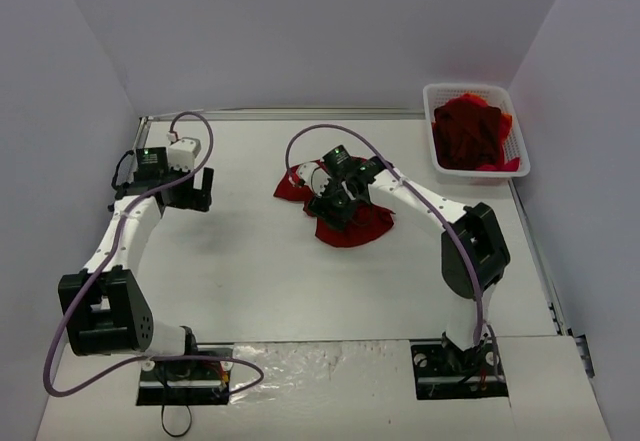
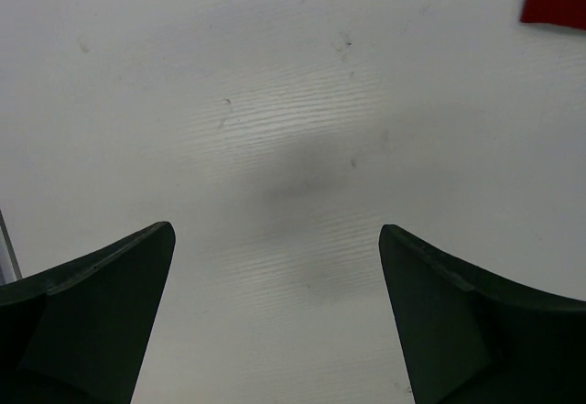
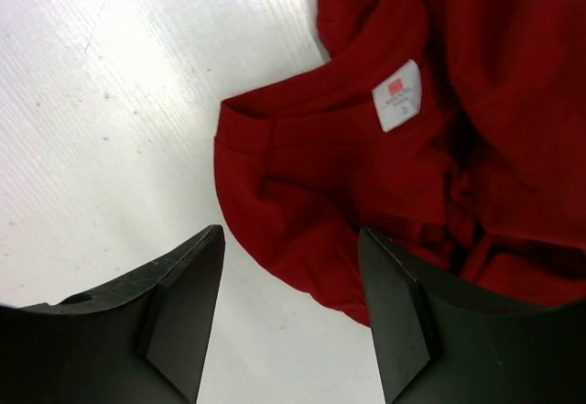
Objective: Fold and stack the t-shirts
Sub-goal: Move the tshirt to the center of the board
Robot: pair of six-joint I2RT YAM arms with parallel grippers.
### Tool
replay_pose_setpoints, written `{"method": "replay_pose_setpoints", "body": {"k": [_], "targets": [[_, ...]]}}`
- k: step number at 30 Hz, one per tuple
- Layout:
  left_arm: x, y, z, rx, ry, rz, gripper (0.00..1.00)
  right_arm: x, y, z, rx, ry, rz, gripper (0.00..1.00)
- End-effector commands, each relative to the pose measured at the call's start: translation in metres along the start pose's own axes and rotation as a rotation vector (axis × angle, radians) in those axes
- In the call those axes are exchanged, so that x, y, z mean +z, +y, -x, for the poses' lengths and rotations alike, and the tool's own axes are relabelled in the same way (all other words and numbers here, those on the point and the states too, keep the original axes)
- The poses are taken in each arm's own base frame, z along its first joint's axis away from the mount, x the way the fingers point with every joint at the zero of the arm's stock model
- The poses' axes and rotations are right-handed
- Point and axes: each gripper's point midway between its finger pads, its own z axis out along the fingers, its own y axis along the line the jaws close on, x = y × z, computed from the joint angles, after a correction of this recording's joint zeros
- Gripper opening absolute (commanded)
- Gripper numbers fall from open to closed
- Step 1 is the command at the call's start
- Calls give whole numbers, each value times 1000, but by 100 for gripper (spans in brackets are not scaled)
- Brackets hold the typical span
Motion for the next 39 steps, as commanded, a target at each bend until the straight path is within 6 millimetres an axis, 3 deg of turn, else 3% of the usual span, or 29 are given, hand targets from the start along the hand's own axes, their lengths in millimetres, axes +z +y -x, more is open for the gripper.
{"method": "replay_pose_setpoints", "body": {"k": [1, 13, 18, 23, 24, 25, 30, 35, 39], "targets": [[-9, 13, 22, -90, -58, -2, 94, 6, 19, 1, -26, 8, 78, 56], [3, 22, 18, -121, -35, 17, 95, 38, 51, -22, -58, 105, 188, 57], [4, 22, 13, -122, -24, 19, 95, 53, 54, -30, -60, 141, 206, 55], [7, 19, 6, -121, -1, 3, 95, 60, 47, -25, -56, 136, 187, 48], [9, 18, 5, -120, 4, -1, 95, 61, 45, -25, -56, 137, 180, 45], [9, 18, 3, -119, 8, -1, 95, 61, 43, -23, -52, 131, 171, 33], [10, 18, 2, -118, 11, -7, 95, 64, 37, -27, -45, 151, 146, 0], [8, 16, 4, -104, 7, -19, 95, 49, 31, -26, -42, 137, 113, 0], [9, 15, 8, -83, 6, -30, 95, 7, 27, -27, -42, 100, 100, 0]]}}
